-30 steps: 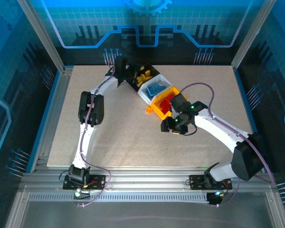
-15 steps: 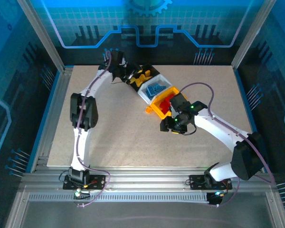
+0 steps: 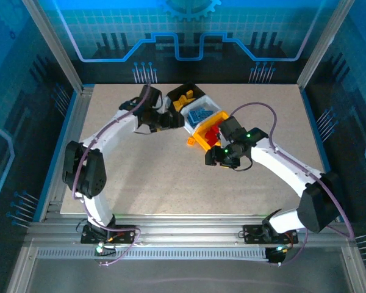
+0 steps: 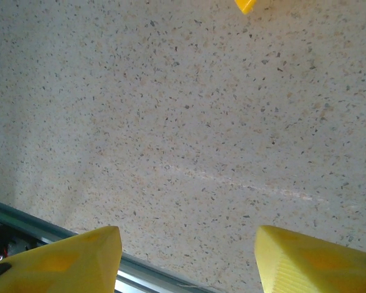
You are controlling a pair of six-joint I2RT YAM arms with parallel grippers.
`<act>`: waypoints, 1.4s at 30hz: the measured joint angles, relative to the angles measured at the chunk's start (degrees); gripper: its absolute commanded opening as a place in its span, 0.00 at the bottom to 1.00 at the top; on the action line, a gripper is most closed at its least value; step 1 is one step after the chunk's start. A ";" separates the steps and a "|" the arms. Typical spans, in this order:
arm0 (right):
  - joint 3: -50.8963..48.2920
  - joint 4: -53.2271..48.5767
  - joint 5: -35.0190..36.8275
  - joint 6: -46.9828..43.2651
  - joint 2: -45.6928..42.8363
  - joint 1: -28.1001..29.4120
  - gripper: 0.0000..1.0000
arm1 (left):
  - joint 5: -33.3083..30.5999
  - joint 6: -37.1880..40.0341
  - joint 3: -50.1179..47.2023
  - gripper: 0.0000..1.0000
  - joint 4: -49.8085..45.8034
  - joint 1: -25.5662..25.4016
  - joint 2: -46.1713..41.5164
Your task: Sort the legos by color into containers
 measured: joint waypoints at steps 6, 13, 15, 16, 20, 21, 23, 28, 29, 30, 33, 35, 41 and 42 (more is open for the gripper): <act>-0.61 0.02 -0.02 -0.35 -3.48 -1.79 0.62 | -2.47 8.41 -9.97 0.99 0.85 -6.51 -3.02; -3.28 0.04 -0.46 -1.07 -5.92 -4.92 0.62 | -4.94 12.55 -16.96 0.99 5.84 -7.93 -4.87; -3.63 0.00 -0.68 -1.20 -6.14 -5.92 0.62 | -5.70 13.07 -17.79 0.99 6.78 -8.26 -4.87; -3.74 0.04 -0.92 -1.29 -6.27 -6.40 0.62 | -6.03 13.09 -17.99 0.99 7.17 -8.35 -4.87; -4.07 0.02 -1.97 -1.46 -6.93 -7.82 0.62 | -6.93 13.07 -17.99 0.99 9.33 -8.61 -4.63; -4.17 0.07 -2.21 -1.49 -7.10 -8.20 0.62 | -7.08 13.07 -17.99 0.99 9.86 -8.68 -4.35; -4.44 0.11 -2.71 -1.49 -7.39 -8.87 0.62 | -7.34 13.07 -17.92 0.99 10.69 -8.87 -3.04; -5.18 0.20 -3.74 -1.46 -8.04 -10.34 0.62 | -7.93 13.07 -17.03 0.99 11.19 -9.53 1.66; -5.33 0.35 -3.89 -1.46 -8.26 -10.45 0.62 | -7.93 13.09 -16.70 0.99 11.21 -9.64 2.45; -5.55 0.44 -3.98 -1.46 -8.52 -10.58 0.62 | -7.96 13.09 -16.39 0.99 11.26 -9.64 3.08; -6.14 0.42 -4.61 -1.44 -9.09 -10.95 0.62 | -8.48 13.35 -14.97 0.99 11.32 -9.66 4.39; -6.34 0.42 -4.96 -1.44 -9.33 -11.15 0.62 | -9.60 13.64 -13.73 0.99 11.50 -9.75 5.22; -6.51 0.04 -5.01 -1.44 -10.08 -11.61 0.62 | -14.10 15.87 -8.85 0.99 11.85 -10.54 9.55; -6.51 -0.17 -5.03 -1.44 -10.12 -11.74 0.62 | -14.64 16.13 -8.17 0.99 11.91 -10.67 10.29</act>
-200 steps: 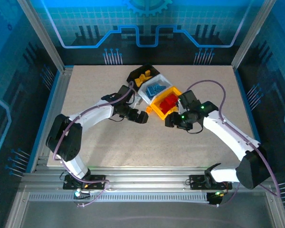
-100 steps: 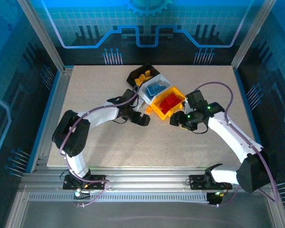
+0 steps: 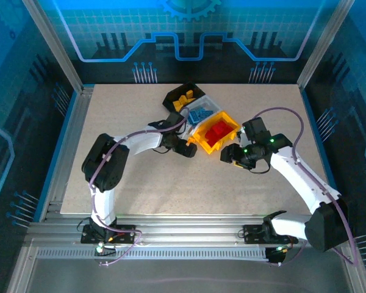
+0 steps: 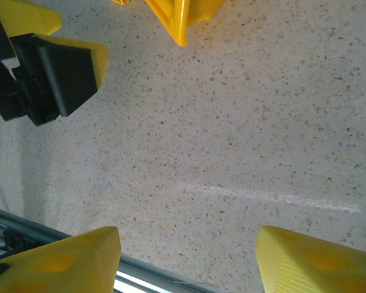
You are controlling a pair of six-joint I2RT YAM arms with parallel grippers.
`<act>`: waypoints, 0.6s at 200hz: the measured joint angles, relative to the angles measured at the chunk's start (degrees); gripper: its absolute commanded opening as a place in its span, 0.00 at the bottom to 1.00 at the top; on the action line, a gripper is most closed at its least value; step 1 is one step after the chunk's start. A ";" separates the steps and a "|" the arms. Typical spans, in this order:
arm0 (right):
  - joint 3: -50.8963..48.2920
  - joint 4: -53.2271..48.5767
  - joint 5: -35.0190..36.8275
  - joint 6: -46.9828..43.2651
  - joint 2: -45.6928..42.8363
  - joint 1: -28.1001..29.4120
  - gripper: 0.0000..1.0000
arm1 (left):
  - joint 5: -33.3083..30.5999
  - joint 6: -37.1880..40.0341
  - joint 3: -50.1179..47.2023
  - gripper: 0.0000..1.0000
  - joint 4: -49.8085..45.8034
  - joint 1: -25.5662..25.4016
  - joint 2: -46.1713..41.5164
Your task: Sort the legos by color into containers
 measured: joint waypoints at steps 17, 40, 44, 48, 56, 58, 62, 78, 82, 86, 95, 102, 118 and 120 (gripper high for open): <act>0.00 -0.46 0.02 0.00 0.00 -0.20 0.62 | -1.44 0.85 1.70 0.98 0.11 -0.39 2.05; 0.07 -0.94 0.00 0.04 -0.04 -0.22 0.62 | -2.69 1.68 3.69 0.97 -0.04 -0.70 4.17; 0.07 -1.01 0.02 0.09 -0.07 -0.22 0.62 | -2.78 1.70 4.17 0.96 -0.02 -0.72 4.63; 0.07 -1.07 0.00 0.17 -0.07 -0.22 0.62 | -2.93 1.75 4.66 0.96 -0.07 -0.74 5.03; 0.09 -1.20 0.00 0.22 -0.07 -0.22 0.62 | -3.32 1.88 5.92 0.95 -0.31 -0.79 5.97; 0.09 -1.22 0.00 0.24 -0.07 -0.22 0.62 | -3.39 1.92 6.27 0.95 -0.37 -0.81 6.12; 0.09 -1.29 0.00 0.28 -0.07 -0.22 0.62 | -3.54 2.03 6.80 0.95 -0.35 -0.85 6.49; 0.09 -1.38 -0.04 0.52 -0.07 -0.22 0.62 | -4.24 2.82 9.70 0.94 -1.03 -1.16 8.09; 0.09 -1.36 -0.04 0.63 -0.07 -0.22 0.62 | -4.42 2.97 10.47 0.94 -1.14 -1.27 8.57; 0.09 -1.36 -0.07 0.72 -0.07 -0.22 0.62 | -4.55 3.04 11.26 0.93 -1.22 -1.44 8.96; 0.09 -1.36 -0.17 1.05 -0.07 -0.22 0.62 | -4.90 3.23 12.57 0.92 -1.29 -1.75 9.79; 0.09 -1.31 -0.22 1.25 -0.07 -0.22 0.62 | -5.09 3.32 13.27 0.92 -1.62 -1.92 10.25; 0.07 -1.18 -0.44 1.77 -0.07 -0.22 0.62 | -5.53 3.34 14.27 0.91 -2.12 -2.23 11.02; 0.07 -1.16 -0.46 1.86 -0.07 -0.22 0.62 | -5.62 3.34 14.38 0.91 -2.21 -2.27 11.13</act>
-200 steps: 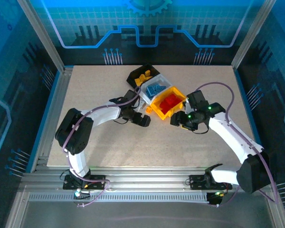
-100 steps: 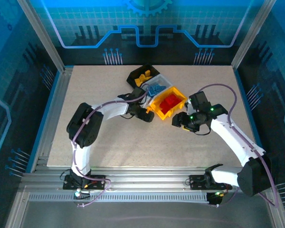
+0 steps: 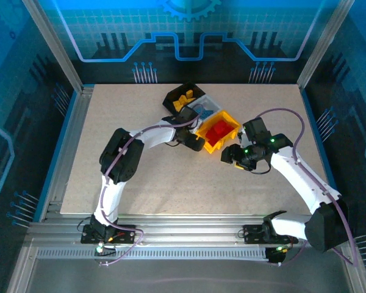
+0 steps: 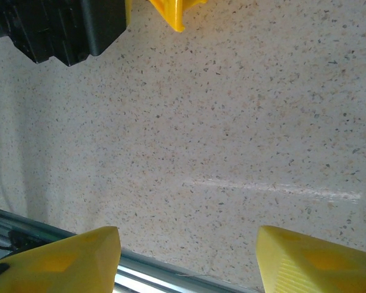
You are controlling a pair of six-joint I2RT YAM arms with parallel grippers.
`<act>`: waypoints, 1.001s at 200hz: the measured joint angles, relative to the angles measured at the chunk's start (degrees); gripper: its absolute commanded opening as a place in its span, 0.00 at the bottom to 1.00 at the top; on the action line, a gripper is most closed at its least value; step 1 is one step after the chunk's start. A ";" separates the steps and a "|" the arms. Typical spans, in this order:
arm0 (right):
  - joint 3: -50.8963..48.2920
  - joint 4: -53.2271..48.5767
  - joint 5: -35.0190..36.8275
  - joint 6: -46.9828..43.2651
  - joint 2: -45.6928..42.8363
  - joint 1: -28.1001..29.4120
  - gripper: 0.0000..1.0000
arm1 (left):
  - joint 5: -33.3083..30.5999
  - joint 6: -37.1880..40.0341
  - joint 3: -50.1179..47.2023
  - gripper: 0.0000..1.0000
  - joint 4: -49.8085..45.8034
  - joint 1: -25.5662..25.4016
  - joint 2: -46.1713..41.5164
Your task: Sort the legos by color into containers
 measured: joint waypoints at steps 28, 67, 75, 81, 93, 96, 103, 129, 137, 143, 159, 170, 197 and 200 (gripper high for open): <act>-0.02 0.46 -0.20 0.72 0.00 0.00 0.62 | -0.72 0.00 0.98 0.87 -1.09 -0.17 1.33; -0.42 0.94 -0.83 1.51 0.00 0.00 0.62 | -1.77 0.00 1.84 0.74 -1.81 -0.17 2.47; -0.52 0.92 -1.01 1.62 0.00 0.00 0.62 | -1.99 0.39 2.16 0.72 -2.08 -0.17 2.73; -0.57 0.90 -1.01 1.68 0.00 0.00 0.62 | -2.08 0.57 2.45 0.72 -2.27 -0.15 2.89; -0.59 0.92 -1.03 1.84 0.00 0.00 0.62 | -2.10 0.85 3.26 0.70 -2.95 -0.04 3.32; -0.59 0.92 -1.03 1.86 0.00 0.00 0.62 | -2.19 0.87 3.43 0.69 -3.13 -0.07 3.43; -0.61 0.92 -1.03 2.01 0.00 0.00 0.62 | -2.23 0.92 3.85 0.65 -3.52 -0.04 3.61; -0.61 0.92 -1.03 2.03 0.00 0.00 0.62 | -2.43 1.03 5.01 0.56 -3.82 0.07 4.35; -0.61 0.92 -1.03 2.05 0.00 0.00 0.62 | -2.45 0.98 5.09 0.53 -3.80 0.07 4.39; -0.61 0.92 -1.03 2.10 0.00 0.00 0.62 | -2.49 0.94 5.09 0.52 -3.80 0.07 4.39; -0.68 0.96 -1.03 2.23 0.00 0.00 0.62 | -2.43 0.96 5.09 0.48 -3.78 0.11 4.39; -0.83 1.14 -1.05 2.25 0.00 0.00 0.62 | -2.43 0.87 5.07 0.46 -3.69 0.15 4.39; -1.22 1.62 -1.05 2.69 0.04 0.02 0.62 | -1.46 -0.26 4.24 0.41 -3.08 0.83 3.85; -1.25 1.64 -1.05 2.71 0.04 0.02 0.62 | -1.05 -0.44 3.89 0.41 -2.93 1.01 3.69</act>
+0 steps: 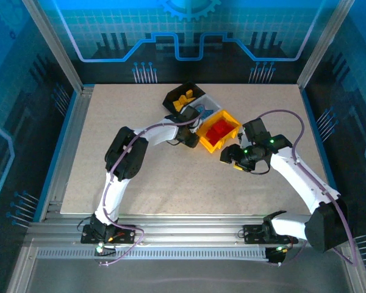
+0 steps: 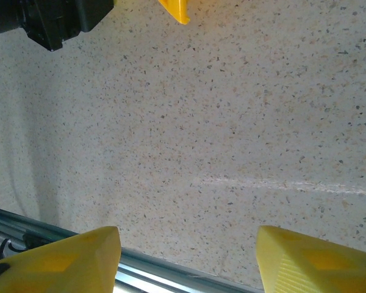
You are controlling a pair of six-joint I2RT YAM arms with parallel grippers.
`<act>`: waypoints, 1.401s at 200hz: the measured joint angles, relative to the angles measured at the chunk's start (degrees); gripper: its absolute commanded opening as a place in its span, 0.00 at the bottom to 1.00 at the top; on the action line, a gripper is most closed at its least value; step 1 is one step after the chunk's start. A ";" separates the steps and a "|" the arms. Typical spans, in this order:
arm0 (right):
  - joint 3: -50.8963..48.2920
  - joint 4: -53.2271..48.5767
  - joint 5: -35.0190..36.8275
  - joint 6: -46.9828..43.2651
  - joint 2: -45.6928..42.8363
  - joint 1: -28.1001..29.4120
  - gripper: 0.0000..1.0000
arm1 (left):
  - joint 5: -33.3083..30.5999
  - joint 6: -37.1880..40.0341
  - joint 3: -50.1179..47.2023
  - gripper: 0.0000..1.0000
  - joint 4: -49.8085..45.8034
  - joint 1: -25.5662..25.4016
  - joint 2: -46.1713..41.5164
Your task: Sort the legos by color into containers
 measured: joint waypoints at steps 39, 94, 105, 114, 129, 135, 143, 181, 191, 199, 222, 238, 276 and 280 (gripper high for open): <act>-0.04 0.79 0.00 0.42 0.52 0.07 0.62 | 4.57 -4.35 -4.46 0.39 0.13 3.17 -4.31; -0.09 1.95 0.00 0.61 1.16 0.31 0.62 | 15.67 -18.60 -12.35 0.40 5.44 14.60 -13.68; -0.11 2.27 -0.04 0.79 1.66 0.48 0.62 | 17.62 -22.38 -12.11 0.40 7.48 17.22 -13.79; -0.11 2.47 -0.13 0.81 2.08 0.68 0.62 | 18.62 -24.57 -11.37 0.40 7.89 18.36 -13.60; -0.11 2.71 -0.17 0.83 2.75 0.90 0.62 | 20.22 -28.04 -6.49 0.40 7.69 19.21 -11.58; -0.11 2.73 -0.20 0.83 2.95 0.92 0.62 | 20.83 -29.09 -3.93 0.40 7.93 19.21 -10.49; -0.11 2.71 -0.17 0.83 3.21 0.92 0.62 | 21.44 -30.32 1.05 0.40 8.04 19.08 -8.24; -0.11 2.62 0.09 0.83 3.34 0.92 0.62 | 23.08 -34.93 23.45 0.41 7.78 18.60 3.34; -0.11 2.64 0.26 0.83 3.34 0.92 0.62 | 23.17 -35.95 27.39 0.41 7.61 18.60 6.03; -0.11 2.64 0.31 0.83 3.34 0.92 0.62 | 23.19 -36.48 30.12 0.41 7.28 18.60 8.13; 0.57 2.45 0.52 0.87 3.67 0.92 0.62 | 23.10 -38.25 34.97 0.50 6.47 18.60 13.25; 1.62 2.45 0.52 0.98 4.37 0.92 0.62 | 23.12 -39.26 36.46 0.58 5.73 18.60 15.82; 2.67 2.45 1.18 0.96 4.83 0.92 0.62 | 23.10 -40.35 36.70 0.64 3.87 18.60 17.40; 2.67 2.43 1.20 0.96 4.83 0.92 0.62 | 23.12 -40.28 36.79 0.65 3.89 18.60 17.38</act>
